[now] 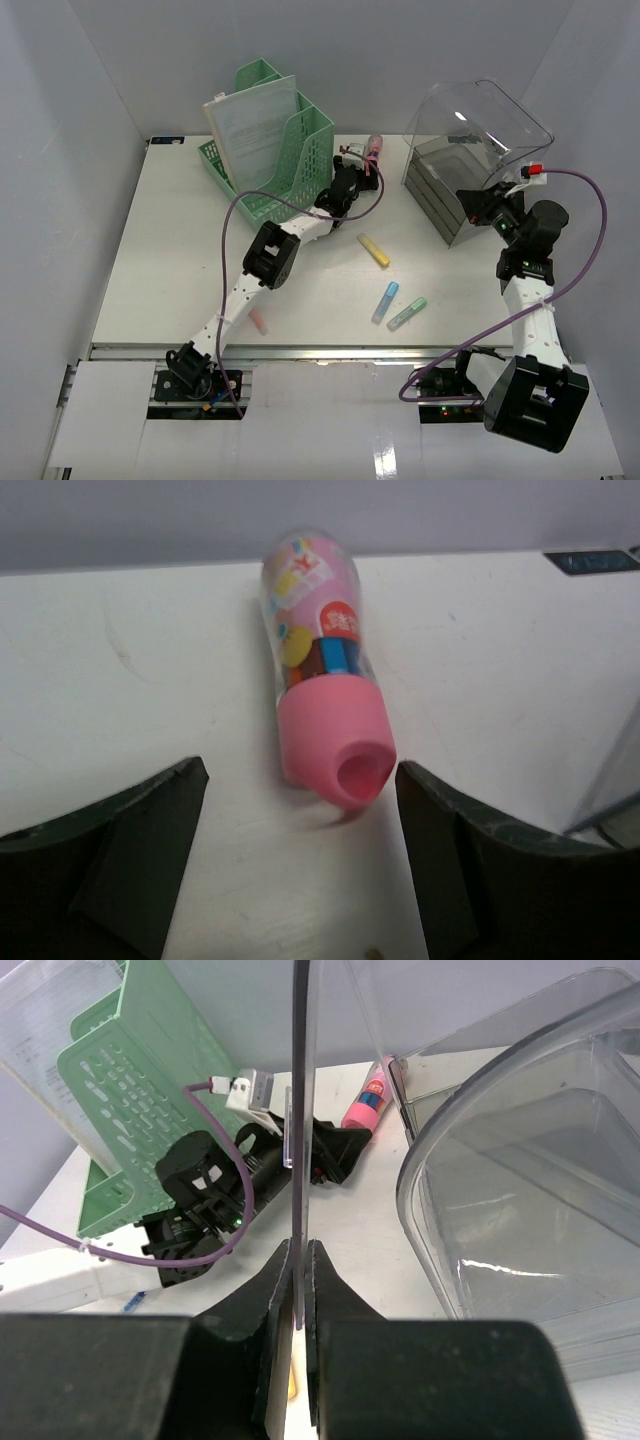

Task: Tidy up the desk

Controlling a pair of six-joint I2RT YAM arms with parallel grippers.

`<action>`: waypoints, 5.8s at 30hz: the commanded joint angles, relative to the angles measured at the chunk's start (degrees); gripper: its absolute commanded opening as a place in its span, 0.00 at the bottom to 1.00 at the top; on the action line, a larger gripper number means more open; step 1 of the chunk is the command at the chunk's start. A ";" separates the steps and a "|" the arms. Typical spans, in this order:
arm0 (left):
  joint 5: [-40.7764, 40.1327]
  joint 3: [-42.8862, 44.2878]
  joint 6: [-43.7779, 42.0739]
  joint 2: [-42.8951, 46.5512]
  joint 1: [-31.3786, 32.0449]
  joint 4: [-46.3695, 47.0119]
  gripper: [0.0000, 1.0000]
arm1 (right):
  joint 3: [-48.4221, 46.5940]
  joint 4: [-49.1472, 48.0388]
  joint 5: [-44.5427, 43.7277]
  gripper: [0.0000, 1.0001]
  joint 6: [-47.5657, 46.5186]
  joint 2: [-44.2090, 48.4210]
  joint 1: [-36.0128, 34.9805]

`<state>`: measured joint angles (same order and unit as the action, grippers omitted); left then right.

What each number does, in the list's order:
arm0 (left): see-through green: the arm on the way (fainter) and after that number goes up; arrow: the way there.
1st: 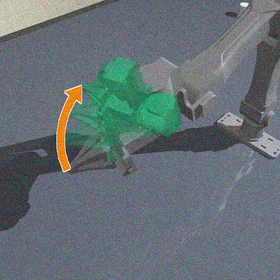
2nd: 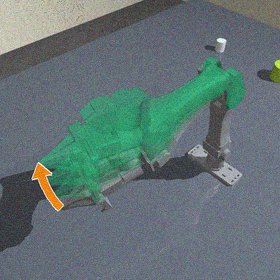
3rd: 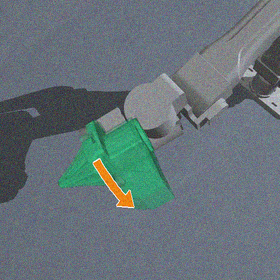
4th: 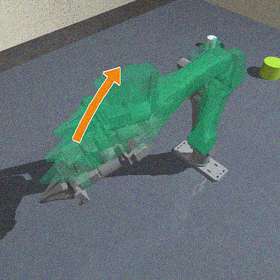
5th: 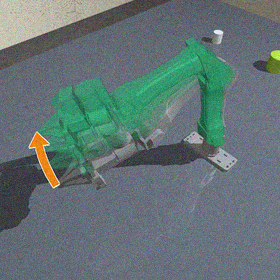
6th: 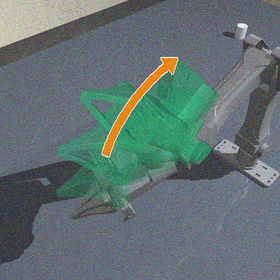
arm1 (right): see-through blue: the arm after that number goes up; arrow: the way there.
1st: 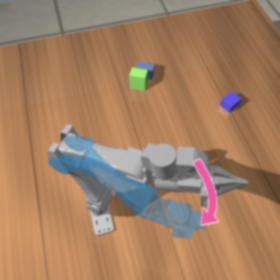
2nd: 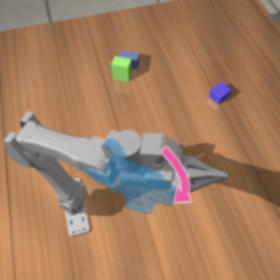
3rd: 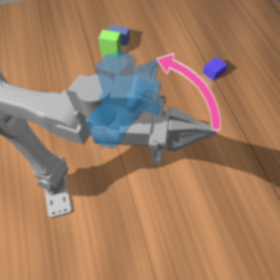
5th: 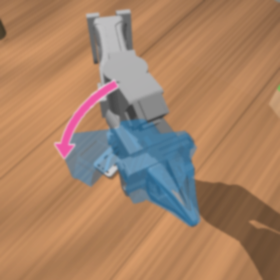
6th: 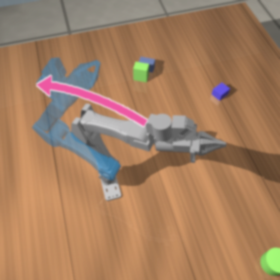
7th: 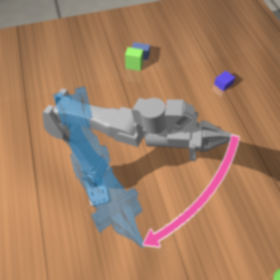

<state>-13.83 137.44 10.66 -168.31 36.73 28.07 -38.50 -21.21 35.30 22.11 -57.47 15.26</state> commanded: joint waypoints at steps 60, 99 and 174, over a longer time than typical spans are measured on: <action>3.91 -87.36 5.42 58.20 10.59 9.84 0.34 | 1.18 -7.53 0.50 0.08 -0.11 4.21 2.06; 7.97 -67.56 3.30 50.34 7.69 -14.69 0.22 | 1.41 -7.79 0.91 0.08 0.74 4.83 2.06; 9.58 -6.71 62.54 15.47 11.68 15.26 0.08 | -4.36 -7.44 8.95 0.08 14.48 6.50 3.82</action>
<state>0.73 128.44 71.13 -155.66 47.28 41.98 -38.92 -23.76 42.99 37.04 -53.17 18.74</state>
